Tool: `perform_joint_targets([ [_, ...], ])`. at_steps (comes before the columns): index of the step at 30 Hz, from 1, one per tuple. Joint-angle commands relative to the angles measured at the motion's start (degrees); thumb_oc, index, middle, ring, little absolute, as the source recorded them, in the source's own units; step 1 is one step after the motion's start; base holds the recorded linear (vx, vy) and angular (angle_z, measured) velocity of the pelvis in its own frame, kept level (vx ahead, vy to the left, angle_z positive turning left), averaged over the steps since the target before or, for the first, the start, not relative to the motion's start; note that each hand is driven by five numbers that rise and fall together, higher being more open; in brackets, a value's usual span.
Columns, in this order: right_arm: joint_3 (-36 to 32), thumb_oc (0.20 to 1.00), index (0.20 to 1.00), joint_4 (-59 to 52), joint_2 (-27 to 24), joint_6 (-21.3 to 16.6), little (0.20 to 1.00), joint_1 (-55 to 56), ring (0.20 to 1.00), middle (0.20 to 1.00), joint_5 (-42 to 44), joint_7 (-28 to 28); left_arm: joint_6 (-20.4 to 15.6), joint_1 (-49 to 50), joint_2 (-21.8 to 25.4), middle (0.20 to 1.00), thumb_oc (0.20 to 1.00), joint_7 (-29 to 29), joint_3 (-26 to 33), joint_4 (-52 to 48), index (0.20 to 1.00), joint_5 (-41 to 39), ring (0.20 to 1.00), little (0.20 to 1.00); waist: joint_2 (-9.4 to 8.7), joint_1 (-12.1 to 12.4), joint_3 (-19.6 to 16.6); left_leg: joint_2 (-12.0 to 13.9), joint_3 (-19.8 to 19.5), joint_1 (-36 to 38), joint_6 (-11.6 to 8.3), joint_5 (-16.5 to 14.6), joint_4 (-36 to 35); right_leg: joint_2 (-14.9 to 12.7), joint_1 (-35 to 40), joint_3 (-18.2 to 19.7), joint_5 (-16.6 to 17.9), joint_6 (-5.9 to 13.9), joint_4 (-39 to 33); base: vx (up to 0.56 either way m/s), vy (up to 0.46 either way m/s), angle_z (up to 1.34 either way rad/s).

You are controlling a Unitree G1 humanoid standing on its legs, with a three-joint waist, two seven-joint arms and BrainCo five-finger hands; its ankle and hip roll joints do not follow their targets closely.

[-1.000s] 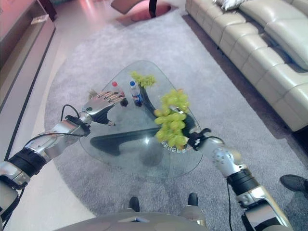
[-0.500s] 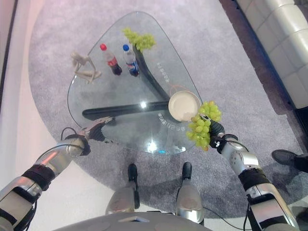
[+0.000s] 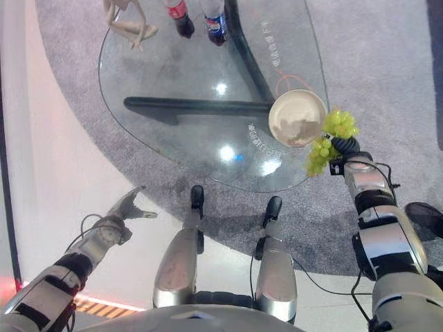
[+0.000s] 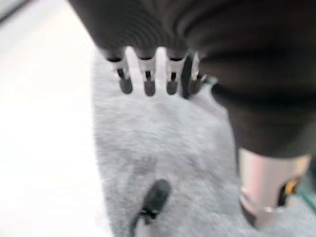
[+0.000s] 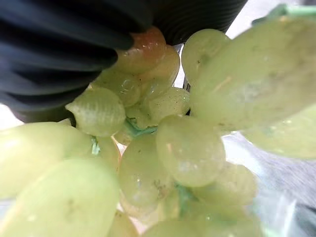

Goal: Pick up fruits into the plate

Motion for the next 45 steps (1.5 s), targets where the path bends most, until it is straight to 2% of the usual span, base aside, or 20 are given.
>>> perform_joint_targets([
  [1,3.91,0.200,0.200,-0.91,-6.98,-2.42,0.200,-3.30,0.200,0.200,-7.29,-7.11,-0.54,1.37,-1.26,1.000,1.000,4.20,0.46,0.30,1.000,-3.22,1.000,1.000,1.59,1.22,-1.12,-7.73,-2.55,-8.25,3.61,-4.45,5.35,3.88,-10.04,0.17,-9.85,-2.93,15.44,-0.01,-0.009,0.15],
  [5,5.58,0.200,0.200,-2.44,-9.06,-1.48,0.200,-6.47,0.200,0.200,-13.34,-15.69,-1.27,2.22,-2.30,1.000,1.000,6.17,-0.01,-1.50,1.000,-4.09,1.000,1.000,2.13,2.18,-1.12,-8.54,-3.13,-13.68,4.07,-4.16,7.48,3.46,-15.94,-0.84,-10.63,-2.97,19.41,0.01,-0.024,0.14],
  [10,7.97,0.200,0.200,-1.83,-10.29,1.72,0.200,-10.22,0.200,0.200,-19.97,-19.09,-2.38,2.50,-2.46,1.000,1.000,8.03,-1.29,-3.30,1.000,-5.49,1.000,1.000,2.57,2.83,-1.12,-9.16,-3.44,-17.76,4.43,-3.93,8.53,2.93,-20.28,-0.86,-10.55,-2.68,20.96,0.01,-0.007,0.12],
  [12,9.36,0.200,0.200,-0.54,-10.76,4.74,0.200,-11.47,0.200,0.200,-19.86,-17.03,-2.22,2.97,-2.36,1.000,1.000,8.35,-1.70,-4.38,1.000,-6.19,1.000,1.000,3.00,3.09,-1.12,-9.42,-3.43,-19.37,4.53,-3.91,9.44,2.78,-21.76,-0.84,-10.60,-2.76,21.65,0.03,0.038,0.04],
  [13,9.83,0.200,0.200,1.30,-10.81,7.77,0.200,-11.98,0.200,0.200,-19.76,-13.22,-1.56,3.24,-2.34,1.000,1.000,8.41,-1.97,-5.02,1.000,-7.02,1.000,1.000,3.32,3.23,-1.12,-9.59,-3.54,-20.04,4.58,-3.96,9.99,2.73,-22.41,-0.70,-10.69,-2.83,22.09,0.03,0.042,-0.01],
  [15,10.14,0.200,0.200,4.22,-10.43,9.12,0.200,-11.90,0.200,0.200,-19.66,-10.54,-1.12,3.39,-2.31,1.000,1.000,8.11,-1.86,-5.44,1.000,-7.27,1.000,1.000,3.63,3.40,-1.12,-9.57,-3.48,-20.31,4.70,-3.93,10.09,2.66,-22.78,-0.61,-10.73,-2.98,22.26,0.04,0.032,0.00],
  [16,10.46,0.241,0.241,6.83,-10.01,12.05,0.241,-11.63,0.241,0.241,-19.02,-4.85,-0.81,3.41,-2.01,1.000,1.000,7.95,-1.82,-5.84,1.000,-7.33,1.000,1.000,3.75,3.60,-1.12,-9.51,-3.47,-20.41,4.78,-4.03,10.26,2.57,-22.86,-0.67,-10.81,-3.09,22.35,0.04,0.010,0.03],
  [17,10.44,0.454,0.454,7.59,-9.88,12.50,0.454,-11.52,0.454,0.454,-18.89,-4.17,-0.76,3.41,-1.91,1.000,1.000,7.86,-1.80,-5.95,1.000,-7.34,1.000,1.000,3.79,3.65,-1.12,-9.50,-3.50,-20.37,4.80,-4.03,10.24,2.57,-22.88,-0.66,-10.80,-3.13,22.35,0.04,-0.008,0.05],
  [18,10.46,1.000,1.000,9.30,-9.63,13.28,1.000,-11.07,1.000,1.000,-19.52,-2.59,-0.47,3.30,-1.65,1.000,1.000,7.60,-1.77,-6.31,1.000,-7.38,1.000,1.000,3.91,3.78,-1.12,-9.53,-3.60,-20.33,4.91,-4.04,10.27,2.53,-22.95,-0.70,-10.76,-3.21,22.41,0.03,-0.015,0.04],
  [21,10.25,1.000,1.000,12.42,-9.31,15.92,1.000,-10.05,1.000,1.000,-20.24,-1.49,0.62,2.75,-1.23,1.000,1.000,6.76,-1.50,-6.95,1.000,-8.52,1.000,1.000,4.32,3.94,-1.12,-9.51,-3.58,-20.43,5.12,-4.07,10.81,2.24,-23.12,-0.75,-10.80,-3.34,23.07,0.04,-0.011,0.02],
  [23,9.66,1.000,1.000,13.16,-9.39,16.46,1.000,-9.66,1.000,1.000,-20.58,-4.70,0.59,2.69,-1.17,1.000,1.000,6.69,-1.54,-7.33,1.000,-9.09,1.000,1.000,4.73,3.94,-1.12,-9.60,-3.50,-20.52,5.15,-3.99,11.07,2.06,-23.09,-0.80,-10.76,-3.32,23.28,0.00,0.000,0.00],
  [24,8.90,1.000,1.000,13.33,-9.62,16.17,1.000,-9.44,1.000,1.000,-20.65,-8.24,0.62,2.87,-1.11,1.000,1.000,6.42,-1.75,-7.88,1.000,-9.77,1.000,1.000,5.12,3.90,-1.12,-9.70,-3.38,-20.39,5.20,-4.01,11.12,2.00,-22.97,-0.84,-10.77,-3.28,23.32,0.00,0.000,0.00],
  [28,7.35,1.000,1.000,12.69,-9.97,13.77,1.000,-9.58,1.000,1.000,-19.85,-17.40,1.05,3.95,-1.60,1.000,1.000,6.91,-2.32,-8.86,1.000,-10.00,1.000,1.000,5.85,3.78,-1.12,-9.83,-2.98,-19.65,5.29,-3.99,10.76,2.04,-22.51,-0.76,-10.58,-3.13,23.04,0.00,0.009,0.00],
  [30,5.26,1.000,1.000,10.62,-10.32,8.41,1.000,-9.28,1.000,1.000,-20.49,-27.02,1.10,5.52,-2.22,1.000,1.000,7.56,-2.56,-8.35,1.000,-9.86,1.000,1.000,6.25,3.48,-1.12,-9.80,-2.63,-18.35,5.31,-4.24,10.39,2.09,-21.52,-0.67,-10.68,-3.02,22.86,-0.01,0.063,0.00],
  [34,3.52,1.000,1.000,6.36,-10.14,2.04,1.000,-7.64,1.000,1.000,-22.74,-35.00,0.39,6.72,-3.27,1.000,1.000,8.05,-1.86,-5.90,1.000,-9.90,1.000,1.000,6.07,2.76,-1.12,-9.46,-1.87,-16.11,5.21,-4.43,9.54,2.04,-19.77,-0.52,-10.56,-2.77,22.11,-0.01,0.062,-0.06],
  [35,3.44,1.000,1.000,6.00,-10.17,2.05,1.000,-7.54,1.000,1.000,-22.70,-35.10,0.46,6.77,-3.31,1.000,1.000,8.10,-1.82,-5.89,1.000,-9.86,1.000,1.000,6.04,2.72,-1.12,-9.43,-1.82,-15.99,5.21,-4.45,9.49,2.03,-19.67,-0.52,-10.54,-2.75,22.04,-0.02,0.037,-0.06],
  [40,0.64,1.000,1.000,-2.93,-8.62,-6.27,1.000,-2.34,1.000,1.000,-23.39,-42.93,-0.33,7.88,-4.77,1.000,1.000,9.27,0.08,-2.46,1.000,-9.54,1.000,1.000,4.81,1.28,-1.12,-8.71,-0.84,-11.12,4.83,-5.19,8.11,2.10,-15.31,-0.22,-10.31,-2.30,19.93,-0.04,0.045,-0.06],
  [42,-0.47,1.000,1.000,-4.98,-7.45,-9.63,1.000,0.25,1.000,1.000,-24.09,-43.84,-0.41,7.75,-5.44,1.000,1.000,8.61,1.16,-0.84,1.000,-9.08,1.000,1.000,4.20,0.70,-1.12,-8.35,-0.49,-8.44,4.71,-5.56,7.39,2.18,-12.72,-0.20,-10.33,-2.19,18.91,-0.04,0.043,-0.07],
  [44,-1.89,1.000,1.000,-6.95,-5.19,-14.89,1.000,4.82,1.000,1.000,-24.57,-43.56,-0.74,7.07,-6.37,1.000,1.000,8.08,2.25,1.47,1.000,-8.50,1.000,1.000,3.20,-0.25,-1.12,-7.71,-0.01,-3.98,4.43,-6.11,6.02,2.19,-8.07,-0.12,-10.23,-1.93,16.91,-0.03,0.038,-0.03],
  [45,-2.09,1.000,1.000,-7.40,-4.63,-15.44,1.000,5.72,1.000,1.000,-24.93,-43.50,-0.69,6.80,-6.53,1.000,1.000,7.93,2.48,1.85,1.000,-8.37,1.000,1.000,3.06,-0.43,-1.12,-7.54,0.08,-3.35,4.41,-5.99,5.79,2.22,-7.30,-0.12,-9.86,-1.87,16.36,0.00,0.035,-0.02],
])
